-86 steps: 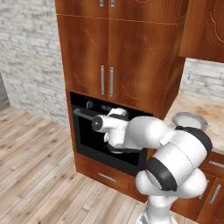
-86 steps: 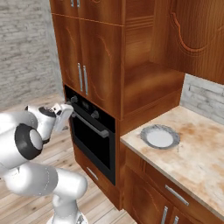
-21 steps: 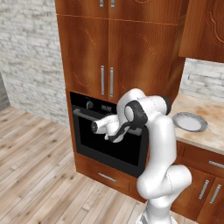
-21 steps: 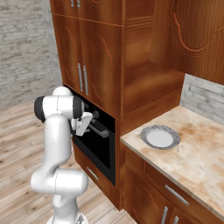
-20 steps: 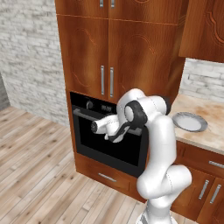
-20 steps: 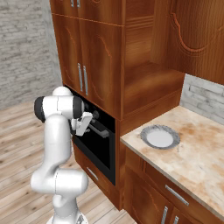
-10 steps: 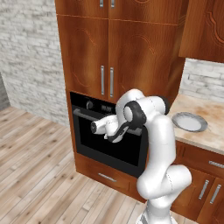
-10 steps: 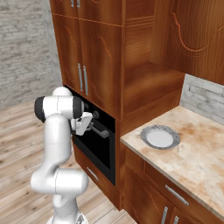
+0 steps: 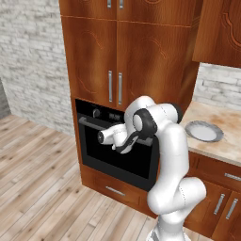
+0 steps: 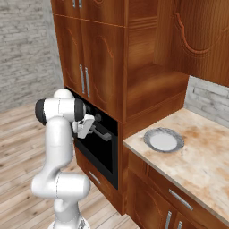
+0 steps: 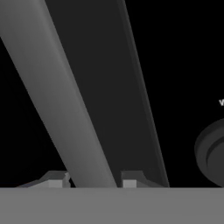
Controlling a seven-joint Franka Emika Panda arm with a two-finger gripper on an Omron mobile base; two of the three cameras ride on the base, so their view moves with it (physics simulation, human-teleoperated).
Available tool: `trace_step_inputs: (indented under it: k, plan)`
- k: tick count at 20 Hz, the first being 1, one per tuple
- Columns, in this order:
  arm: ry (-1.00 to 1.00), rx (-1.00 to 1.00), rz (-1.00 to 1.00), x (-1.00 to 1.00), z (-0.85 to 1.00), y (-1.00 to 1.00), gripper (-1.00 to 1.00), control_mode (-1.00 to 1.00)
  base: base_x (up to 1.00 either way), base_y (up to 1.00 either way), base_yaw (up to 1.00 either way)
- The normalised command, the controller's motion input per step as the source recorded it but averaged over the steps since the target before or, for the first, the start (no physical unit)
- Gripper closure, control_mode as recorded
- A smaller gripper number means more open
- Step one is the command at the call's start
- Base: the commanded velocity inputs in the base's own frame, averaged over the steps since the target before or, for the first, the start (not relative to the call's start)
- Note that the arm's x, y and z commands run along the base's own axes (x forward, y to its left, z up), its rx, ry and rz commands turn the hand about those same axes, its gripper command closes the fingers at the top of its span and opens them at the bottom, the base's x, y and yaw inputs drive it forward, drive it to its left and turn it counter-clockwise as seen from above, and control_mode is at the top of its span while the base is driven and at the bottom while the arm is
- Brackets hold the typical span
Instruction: Take the baked cake out of the oven and place it on the plate for cooling. Then close the oven door.
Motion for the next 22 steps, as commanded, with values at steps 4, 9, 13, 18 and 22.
trace_step_inputs:
  k: [4, 9, 13, 18, 22]
  plan:
    - [0.01, 0.00, 0.00, -0.04, -0.53, 0.04, 1.00, -1.00, 0.00, 0.00, 0.00]
    - [0.06, 0.00, 0.00, -0.15, -0.57, 0.11, 1.00, -1.00, 0.00, 0.00, 0.00]
    - [0.15, 0.00, 0.00, -0.20, -0.58, 0.16, 1.00, -1.00, 0.00, 0.00, 0.00]
    - [0.13, 0.00, 0.00, -0.28, -0.59, 0.20, 1.00, -1.00, 0.00, 0.00, 0.00]
    - [0.08, 0.00, 0.00, -0.36, -0.59, 0.24, 1.00, -1.00, 0.00, 0.00, 0.00]
